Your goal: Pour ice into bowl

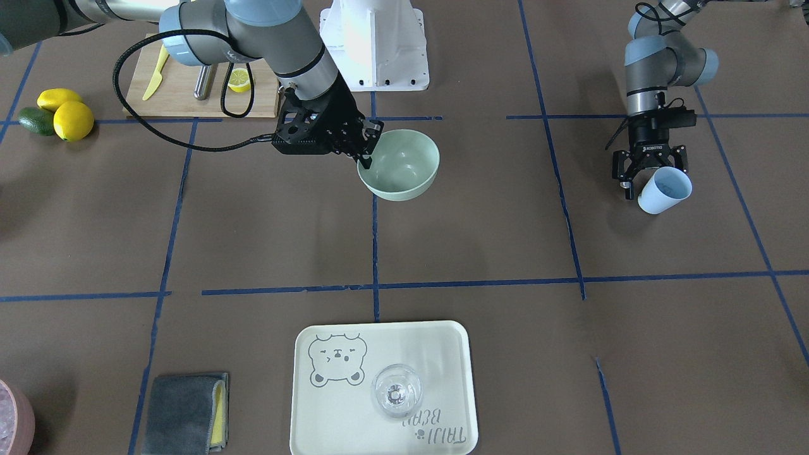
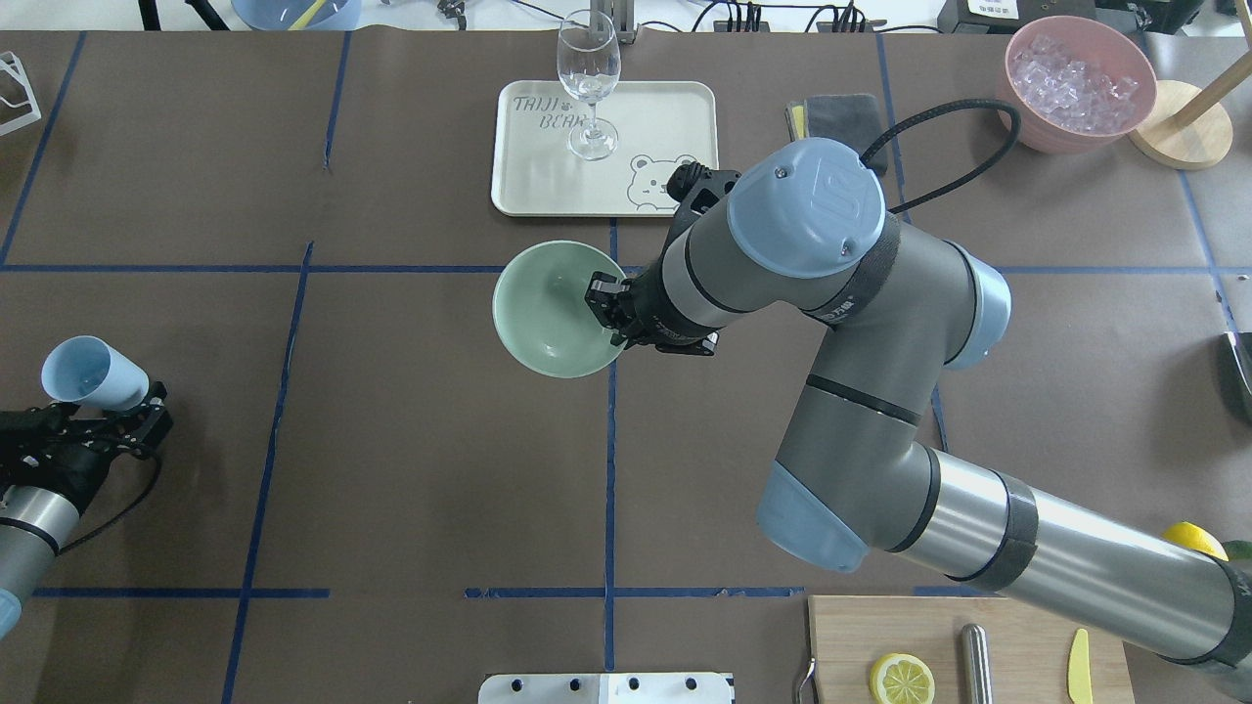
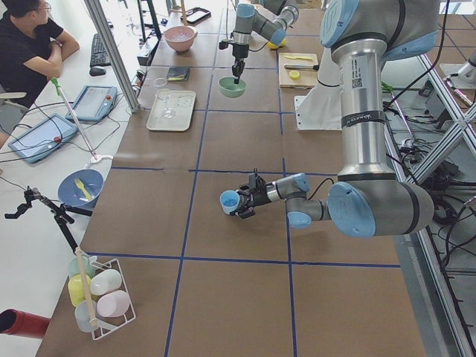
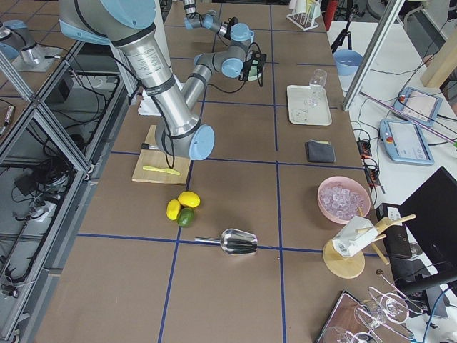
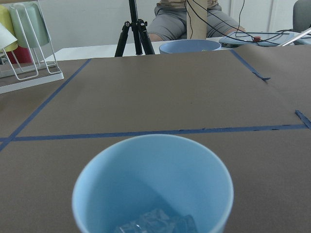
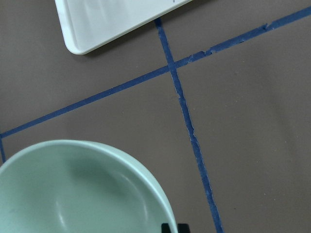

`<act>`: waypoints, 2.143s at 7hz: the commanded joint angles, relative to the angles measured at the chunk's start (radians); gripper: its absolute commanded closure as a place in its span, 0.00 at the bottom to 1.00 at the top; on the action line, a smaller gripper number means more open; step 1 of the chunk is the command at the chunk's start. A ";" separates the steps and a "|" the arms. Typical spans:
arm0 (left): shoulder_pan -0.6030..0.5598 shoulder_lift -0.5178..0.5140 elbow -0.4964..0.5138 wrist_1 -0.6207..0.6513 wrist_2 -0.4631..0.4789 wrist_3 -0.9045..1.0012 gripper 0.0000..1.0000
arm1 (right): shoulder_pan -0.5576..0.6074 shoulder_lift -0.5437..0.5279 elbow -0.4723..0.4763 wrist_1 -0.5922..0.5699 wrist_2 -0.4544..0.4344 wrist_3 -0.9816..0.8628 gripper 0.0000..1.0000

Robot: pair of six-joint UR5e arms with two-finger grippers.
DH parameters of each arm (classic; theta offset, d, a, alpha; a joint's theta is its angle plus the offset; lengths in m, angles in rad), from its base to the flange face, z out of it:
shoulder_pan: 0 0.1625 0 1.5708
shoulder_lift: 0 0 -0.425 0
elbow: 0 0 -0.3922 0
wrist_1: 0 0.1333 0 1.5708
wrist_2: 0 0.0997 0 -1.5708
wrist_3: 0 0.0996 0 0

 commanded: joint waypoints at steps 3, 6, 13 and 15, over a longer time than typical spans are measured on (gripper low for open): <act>-0.067 -0.027 0.003 -0.004 0.002 0.057 0.06 | -0.013 0.000 -0.002 0.000 -0.012 0.000 1.00; -0.080 -0.047 0.004 -0.004 0.003 0.059 0.59 | -0.032 0.000 0.000 0.000 -0.031 0.000 1.00; -0.257 -0.056 -0.238 -0.027 -0.141 0.427 1.00 | -0.152 0.234 -0.369 0.034 -0.202 -0.015 1.00; -0.268 -0.059 -0.261 -0.028 -0.150 0.478 1.00 | -0.155 0.314 -0.518 0.122 -0.201 -0.008 1.00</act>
